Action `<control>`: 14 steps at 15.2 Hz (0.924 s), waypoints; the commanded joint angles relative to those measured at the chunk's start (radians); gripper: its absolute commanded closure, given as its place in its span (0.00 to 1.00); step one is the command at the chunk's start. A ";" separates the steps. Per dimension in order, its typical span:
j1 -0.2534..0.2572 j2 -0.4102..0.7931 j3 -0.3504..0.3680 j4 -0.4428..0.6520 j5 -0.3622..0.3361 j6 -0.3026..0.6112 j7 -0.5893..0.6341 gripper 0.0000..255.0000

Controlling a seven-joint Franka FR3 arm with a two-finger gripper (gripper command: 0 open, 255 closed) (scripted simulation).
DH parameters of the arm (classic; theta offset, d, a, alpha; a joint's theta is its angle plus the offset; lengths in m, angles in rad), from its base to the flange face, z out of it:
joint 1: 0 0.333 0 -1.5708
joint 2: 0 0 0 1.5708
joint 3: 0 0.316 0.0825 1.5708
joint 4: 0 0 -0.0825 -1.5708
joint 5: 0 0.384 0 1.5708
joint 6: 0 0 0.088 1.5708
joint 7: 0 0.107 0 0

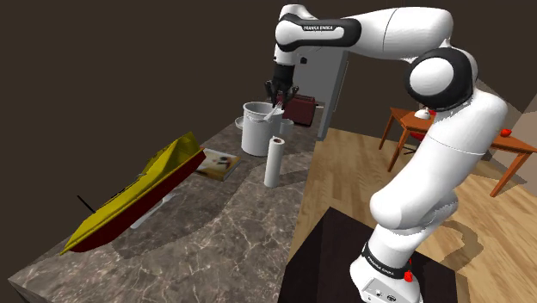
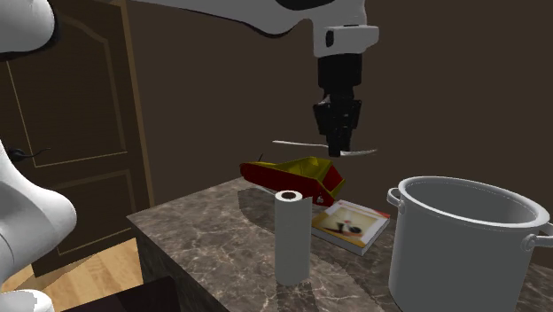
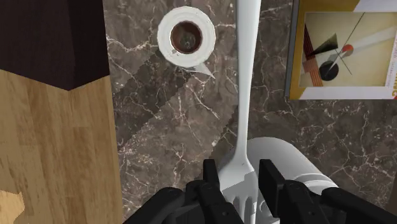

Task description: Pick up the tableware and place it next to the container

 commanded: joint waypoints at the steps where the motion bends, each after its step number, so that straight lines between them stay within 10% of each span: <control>1: -0.018 0.020 -0.019 0.015 -0.006 0.005 -0.038 1.00; 14: -0.131 0.273 -0.126 0.331 -0.061 -0.058 -0.267 1.00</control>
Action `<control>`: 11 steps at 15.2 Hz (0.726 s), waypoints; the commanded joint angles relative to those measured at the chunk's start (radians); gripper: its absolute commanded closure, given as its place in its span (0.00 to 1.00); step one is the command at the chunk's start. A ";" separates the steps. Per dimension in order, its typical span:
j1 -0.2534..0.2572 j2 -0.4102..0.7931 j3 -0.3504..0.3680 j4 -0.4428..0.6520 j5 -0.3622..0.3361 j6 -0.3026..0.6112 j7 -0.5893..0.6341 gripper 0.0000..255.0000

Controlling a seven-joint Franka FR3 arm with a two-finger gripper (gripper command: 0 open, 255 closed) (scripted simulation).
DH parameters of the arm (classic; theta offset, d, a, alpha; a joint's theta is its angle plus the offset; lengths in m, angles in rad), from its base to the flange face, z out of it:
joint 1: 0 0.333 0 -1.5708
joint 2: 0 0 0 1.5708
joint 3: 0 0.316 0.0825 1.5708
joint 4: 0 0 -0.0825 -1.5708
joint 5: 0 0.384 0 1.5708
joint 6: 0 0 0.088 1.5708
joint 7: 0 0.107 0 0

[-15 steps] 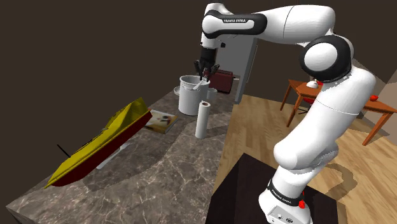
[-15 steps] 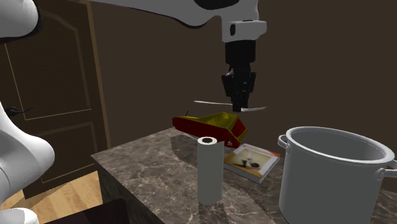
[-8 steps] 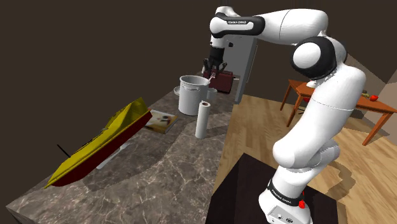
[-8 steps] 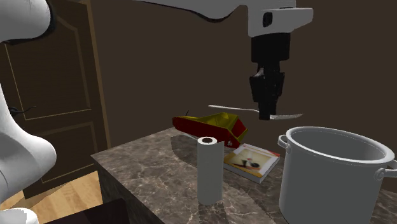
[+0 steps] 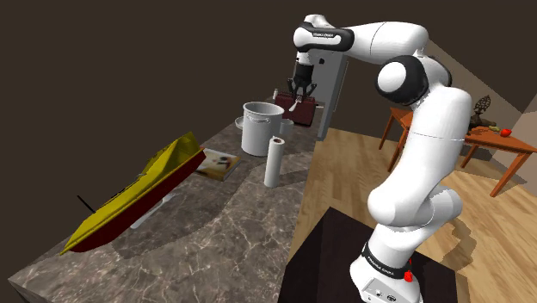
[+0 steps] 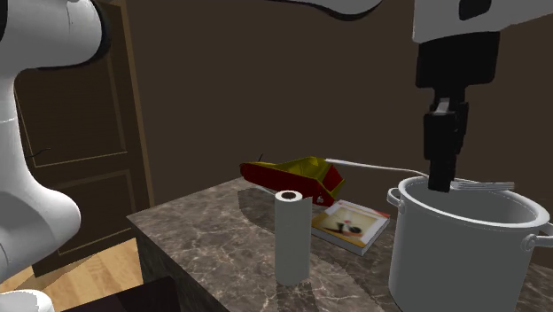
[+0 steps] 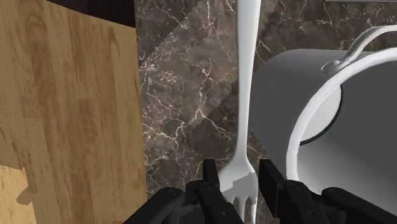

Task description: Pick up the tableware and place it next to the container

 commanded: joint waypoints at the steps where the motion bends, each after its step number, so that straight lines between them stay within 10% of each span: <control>1: -0.013 0.060 -0.013 0.082 -0.011 -0.022 -0.032 1.00; 11: -0.047 0.390 -0.062 0.577 -0.054 -0.184 -0.164 1.00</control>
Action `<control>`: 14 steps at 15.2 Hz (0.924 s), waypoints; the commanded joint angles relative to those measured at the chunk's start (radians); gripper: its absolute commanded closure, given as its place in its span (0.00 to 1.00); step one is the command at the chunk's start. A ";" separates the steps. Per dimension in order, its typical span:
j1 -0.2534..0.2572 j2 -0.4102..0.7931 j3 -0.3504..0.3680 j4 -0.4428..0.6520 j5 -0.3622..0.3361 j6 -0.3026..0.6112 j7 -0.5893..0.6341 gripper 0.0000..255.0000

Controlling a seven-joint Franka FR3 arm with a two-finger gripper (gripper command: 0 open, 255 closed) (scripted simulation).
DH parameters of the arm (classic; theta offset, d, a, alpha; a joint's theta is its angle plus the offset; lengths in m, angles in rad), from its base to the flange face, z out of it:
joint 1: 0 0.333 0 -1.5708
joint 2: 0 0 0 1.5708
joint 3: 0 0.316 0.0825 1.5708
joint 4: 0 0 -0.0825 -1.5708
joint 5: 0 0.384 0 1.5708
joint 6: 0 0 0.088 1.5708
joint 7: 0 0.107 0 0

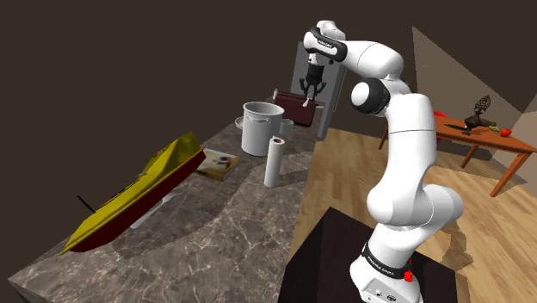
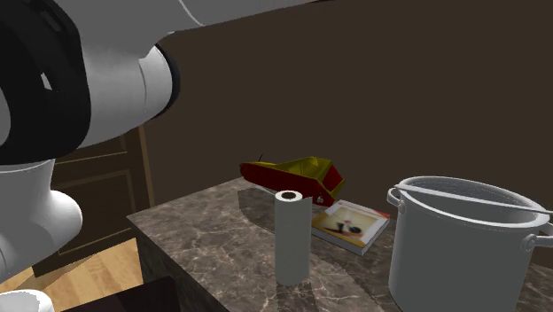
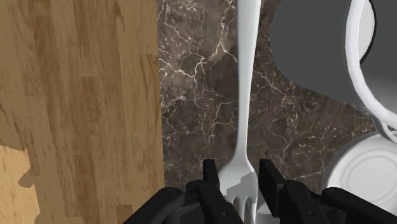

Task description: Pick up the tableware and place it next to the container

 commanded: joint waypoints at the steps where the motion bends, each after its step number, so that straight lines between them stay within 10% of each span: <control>1: -0.005 0.001 -0.001 -0.018 0.001 0.020 -0.003 1.00; 14: -0.039 -0.090 0.003 -0.345 0.016 0.255 0.006 1.00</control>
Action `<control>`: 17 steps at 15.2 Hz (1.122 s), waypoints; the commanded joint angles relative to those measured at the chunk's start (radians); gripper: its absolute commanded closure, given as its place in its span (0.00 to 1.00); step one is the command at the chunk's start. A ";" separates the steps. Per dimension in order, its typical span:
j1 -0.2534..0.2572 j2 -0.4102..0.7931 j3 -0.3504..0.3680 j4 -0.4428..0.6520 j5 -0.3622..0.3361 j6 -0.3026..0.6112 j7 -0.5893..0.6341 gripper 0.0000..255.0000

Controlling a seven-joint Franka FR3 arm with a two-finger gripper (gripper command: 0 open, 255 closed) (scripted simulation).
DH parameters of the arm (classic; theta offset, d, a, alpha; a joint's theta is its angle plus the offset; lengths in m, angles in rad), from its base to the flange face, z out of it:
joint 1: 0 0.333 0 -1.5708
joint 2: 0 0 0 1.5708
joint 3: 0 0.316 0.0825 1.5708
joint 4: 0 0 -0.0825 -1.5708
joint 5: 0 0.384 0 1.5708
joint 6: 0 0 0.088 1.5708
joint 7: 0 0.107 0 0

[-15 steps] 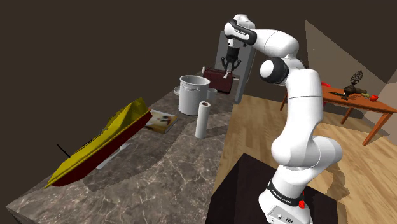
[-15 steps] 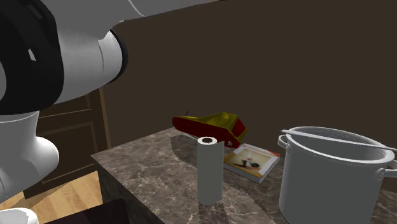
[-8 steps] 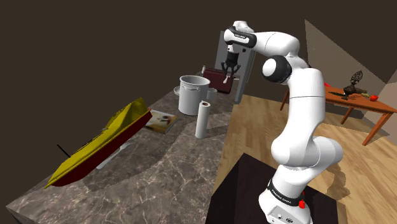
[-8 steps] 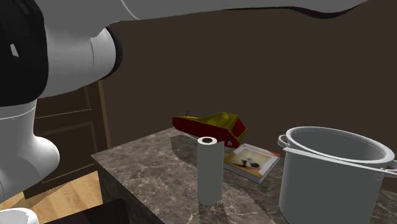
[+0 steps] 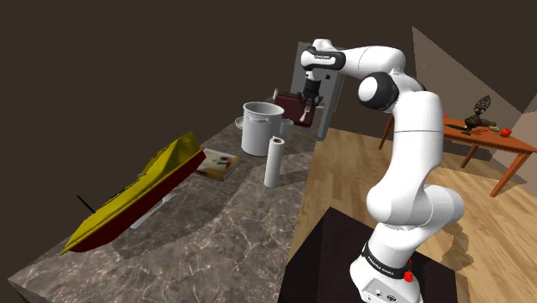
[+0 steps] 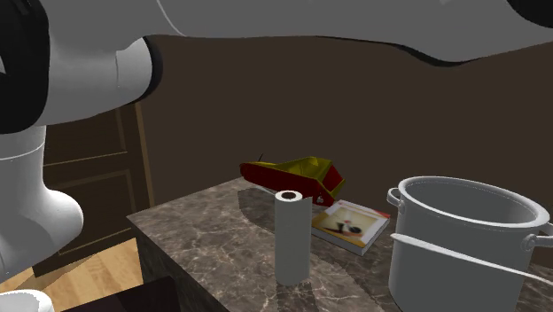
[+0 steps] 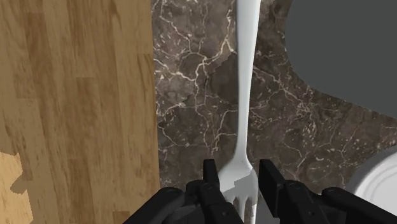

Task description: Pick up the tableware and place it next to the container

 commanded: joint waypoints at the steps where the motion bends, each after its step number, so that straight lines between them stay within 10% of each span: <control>1: -0.003 -0.004 0.000 -0.034 0.001 0.030 0.000 1.00; 17: -0.015 -0.002 -0.004 -0.246 -0.004 0.244 0.012 1.00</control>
